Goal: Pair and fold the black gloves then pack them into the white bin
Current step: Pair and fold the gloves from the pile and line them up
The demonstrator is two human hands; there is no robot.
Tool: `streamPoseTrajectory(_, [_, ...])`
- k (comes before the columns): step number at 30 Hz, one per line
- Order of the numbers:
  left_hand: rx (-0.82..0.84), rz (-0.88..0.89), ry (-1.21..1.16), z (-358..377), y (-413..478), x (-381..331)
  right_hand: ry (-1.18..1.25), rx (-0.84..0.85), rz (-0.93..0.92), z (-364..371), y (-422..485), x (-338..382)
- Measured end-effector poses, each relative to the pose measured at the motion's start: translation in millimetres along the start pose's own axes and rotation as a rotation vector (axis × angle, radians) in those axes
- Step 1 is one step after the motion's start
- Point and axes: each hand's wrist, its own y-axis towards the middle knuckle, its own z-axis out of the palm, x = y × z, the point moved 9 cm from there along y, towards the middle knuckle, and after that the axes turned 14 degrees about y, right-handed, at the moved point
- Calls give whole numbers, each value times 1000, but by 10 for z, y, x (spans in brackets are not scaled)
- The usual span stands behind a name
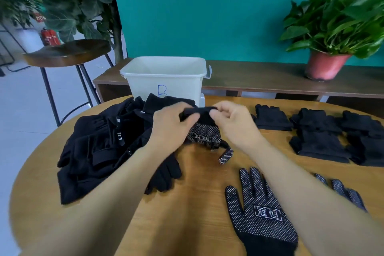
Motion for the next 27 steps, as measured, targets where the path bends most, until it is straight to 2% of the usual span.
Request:
streamPoseTrajectory(4, [137,-144,-353,-224,115,-282,150,-22,8,-212,-11,498])
streamPoseTrajectory(6, [195,-174,-440,-321,64,-413,192,57,78,-222,-123,595])
streamPoseTrajectory(8, [221,-186,-476,-396,-16,-503,126,167,159,-165,-278,600])
streamPoseTrajectory(12, [302,-195,-448,-428,-237,-614,195,152,180,-297,-544,702])
streamPoseTrajectory(16, [381,-192,-355,-423,-397,-787,154,127,213,-552,-779,716])
streamPoseTrajectory(20, [397,-170,-373,-354,-500,-1090,141,95,231,-867,-1007,794])
streamPoseTrajectory(27, [611,-113,-361,239,-738,-1673,128,21,267,-1513,-1382,721])
